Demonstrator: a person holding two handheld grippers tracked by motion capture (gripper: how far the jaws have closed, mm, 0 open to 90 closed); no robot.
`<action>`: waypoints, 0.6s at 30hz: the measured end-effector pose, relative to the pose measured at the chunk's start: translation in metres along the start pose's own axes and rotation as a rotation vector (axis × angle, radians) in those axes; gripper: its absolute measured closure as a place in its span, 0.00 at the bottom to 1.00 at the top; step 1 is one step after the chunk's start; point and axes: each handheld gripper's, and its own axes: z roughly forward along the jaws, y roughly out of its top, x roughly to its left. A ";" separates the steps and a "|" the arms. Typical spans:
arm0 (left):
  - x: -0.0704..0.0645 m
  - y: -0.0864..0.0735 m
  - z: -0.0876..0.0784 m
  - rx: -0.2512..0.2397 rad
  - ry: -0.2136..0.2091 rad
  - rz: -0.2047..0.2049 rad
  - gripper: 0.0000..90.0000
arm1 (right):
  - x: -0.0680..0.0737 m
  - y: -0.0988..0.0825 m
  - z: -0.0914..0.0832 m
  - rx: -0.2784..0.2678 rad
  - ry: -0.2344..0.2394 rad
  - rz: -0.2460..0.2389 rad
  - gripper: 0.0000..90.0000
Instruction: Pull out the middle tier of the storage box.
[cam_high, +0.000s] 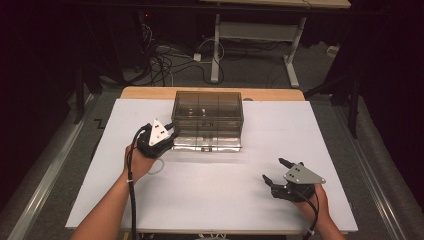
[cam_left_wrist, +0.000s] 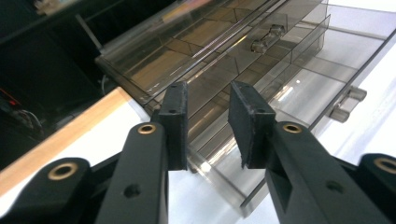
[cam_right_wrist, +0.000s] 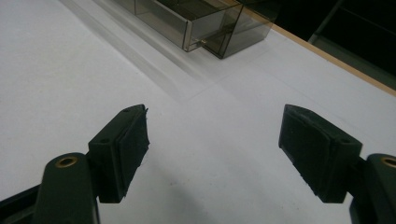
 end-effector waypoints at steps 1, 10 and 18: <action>0.001 -0.001 -0.002 0.000 0.006 0.006 0.70 | -0.002 -0.001 0.000 -0.003 0.003 0.003 0.28; 0.003 -0.017 -0.031 0.003 0.010 0.014 0.38 | -0.011 -0.006 -0.004 -0.030 0.023 0.027 0.23; -0.003 -0.047 -0.045 0.063 -0.017 0.011 0.25 | -0.013 0.000 -0.010 -0.075 -0.012 0.056 0.18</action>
